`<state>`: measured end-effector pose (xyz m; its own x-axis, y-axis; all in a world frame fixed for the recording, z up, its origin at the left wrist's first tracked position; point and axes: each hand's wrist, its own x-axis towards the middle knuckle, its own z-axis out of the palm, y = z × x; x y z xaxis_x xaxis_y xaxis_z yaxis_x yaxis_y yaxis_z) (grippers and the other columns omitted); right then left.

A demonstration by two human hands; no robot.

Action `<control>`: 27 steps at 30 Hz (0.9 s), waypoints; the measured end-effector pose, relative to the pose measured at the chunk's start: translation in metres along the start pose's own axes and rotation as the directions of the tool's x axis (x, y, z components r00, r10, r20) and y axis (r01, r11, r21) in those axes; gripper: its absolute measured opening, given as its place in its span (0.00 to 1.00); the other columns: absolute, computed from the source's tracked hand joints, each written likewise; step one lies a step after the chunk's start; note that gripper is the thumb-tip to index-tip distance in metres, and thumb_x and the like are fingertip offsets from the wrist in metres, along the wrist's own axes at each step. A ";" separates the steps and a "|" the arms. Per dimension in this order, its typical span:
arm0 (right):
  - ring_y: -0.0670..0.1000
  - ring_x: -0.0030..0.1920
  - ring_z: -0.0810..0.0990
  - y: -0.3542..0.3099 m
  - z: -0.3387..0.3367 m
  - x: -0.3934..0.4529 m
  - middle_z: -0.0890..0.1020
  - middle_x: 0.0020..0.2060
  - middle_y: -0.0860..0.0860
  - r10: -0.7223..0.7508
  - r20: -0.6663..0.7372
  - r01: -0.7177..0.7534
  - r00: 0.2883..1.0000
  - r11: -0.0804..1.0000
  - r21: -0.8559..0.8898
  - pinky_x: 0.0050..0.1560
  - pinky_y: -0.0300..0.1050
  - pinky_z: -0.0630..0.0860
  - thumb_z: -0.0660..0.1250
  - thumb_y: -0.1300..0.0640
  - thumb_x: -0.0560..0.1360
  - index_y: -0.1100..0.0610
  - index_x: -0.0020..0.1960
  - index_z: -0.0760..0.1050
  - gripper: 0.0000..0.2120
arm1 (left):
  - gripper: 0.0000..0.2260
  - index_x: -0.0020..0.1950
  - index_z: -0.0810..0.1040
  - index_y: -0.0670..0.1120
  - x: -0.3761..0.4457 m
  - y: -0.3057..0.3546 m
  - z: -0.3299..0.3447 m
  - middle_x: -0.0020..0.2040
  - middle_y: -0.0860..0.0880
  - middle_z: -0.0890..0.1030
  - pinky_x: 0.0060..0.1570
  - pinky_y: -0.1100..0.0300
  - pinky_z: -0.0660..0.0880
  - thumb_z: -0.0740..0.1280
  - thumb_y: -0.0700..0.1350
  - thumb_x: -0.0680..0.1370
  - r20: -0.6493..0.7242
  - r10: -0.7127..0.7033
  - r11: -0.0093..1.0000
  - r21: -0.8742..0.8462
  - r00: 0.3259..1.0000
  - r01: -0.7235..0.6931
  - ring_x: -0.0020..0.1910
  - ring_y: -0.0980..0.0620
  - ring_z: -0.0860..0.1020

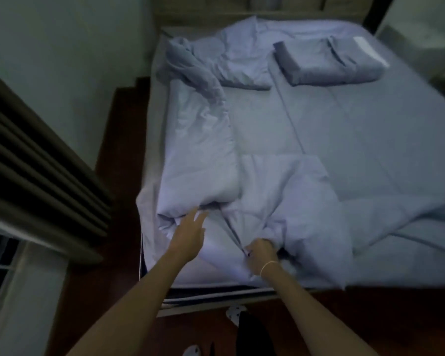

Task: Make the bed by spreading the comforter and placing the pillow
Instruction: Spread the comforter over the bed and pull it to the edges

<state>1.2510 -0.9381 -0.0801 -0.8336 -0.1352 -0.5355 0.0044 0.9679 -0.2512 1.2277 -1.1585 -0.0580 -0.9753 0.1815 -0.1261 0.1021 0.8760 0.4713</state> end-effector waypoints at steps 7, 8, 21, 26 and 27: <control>0.54 0.68 0.69 -0.036 0.072 -0.089 0.70 0.69 0.56 0.126 0.116 -0.158 0.985 0.932 0.326 0.60 0.40 0.66 0.61 0.62 0.77 0.55 0.70 0.70 0.21 | 0.22 0.73 0.63 0.47 -0.028 0.007 0.023 0.75 0.39 0.60 0.66 0.46 0.66 0.61 0.44 0.80 0.162 0.116 0.993 -0.015 0.980 -0.115 0.71 0.40 0.64; 0.54 0.68 0.69 -0.036 0.072 -0.093 0.69 0.69 0.56 0.106 0.137 -0.144 0.985 0.939 0.311 0.62 0.41 0.66 0.61 0.62 0.78 0.55 0.70 0.69 0.21 | 0.22 0.74 0.63 0.47 -0.029 0.009 0.027 0.75 0.39 0.60 0.66 0.45 0.66 0.61 0.45 0.80 0.178 0.126 0.992 -0.015 0.976 -0.125 0.71 0.40 0.64; 0.62 0.77 0.41 0.098 -0.047 -0.009 0.41 0.78 0.49 0.507 -0.119 -0.424 0.853 0.809 0.408 0.66 0.75 0.52 0.73 0.42 0.68 0.38 0.76 0.45 0.47 | 0.38 0.77 0.47 0.51 0.051 0.077 0.057 0.78 0.42 0.47 0.72 0.43 0.58 0.62 0.61 0.75 0.288 0.169 0.938 0.247 0.943 -0.244 0.76 0.40 0.50; 0.64 0.76 0.37 0.152 0.007 0.042 0.36 0.77 0.56 0.395 0.065 -0.395 0.917 0.868 0.302 0.69 0.74 0.50 0.73 0.35 0.60 0.41 0.75 0.35 0.59 | 0.42 0.77 0.44 0.54 0.105 0.093 0.085 0.78 0.43 0.41 0.70 0.37 0.56 0.66 0.63 0.72 0.367 0.127 0.905 0.338 0.921 -0.259 0.77 0.39 0.44; 0.64 0.76 0.38 0.157 0.021 0.047 0.37 0.77 0.55 0.388 0.061 -0.389 0.920 0.879 0.274 0.69 0.73 0.51 0.73 0.35 0.61 0.42 0.76 0.35 0.59 | 0.42 0.77 0.44 0.55 0.109 0.090 0.094 0.78 0.43 0.39 0.70 0.36 0.54 0.66 0.63 0.72 0.388 0.097 0.908 0.343 0.917 -0.241 0.76 0.39 0.42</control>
<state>1.2238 -0.7969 -0.1616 -0.7313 0.2384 -0.6391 0.4799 0.8456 -0.2337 1.1485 -1.0177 -0.1116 -0.8079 0.4247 -0.4086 0.3955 0.9047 0.1584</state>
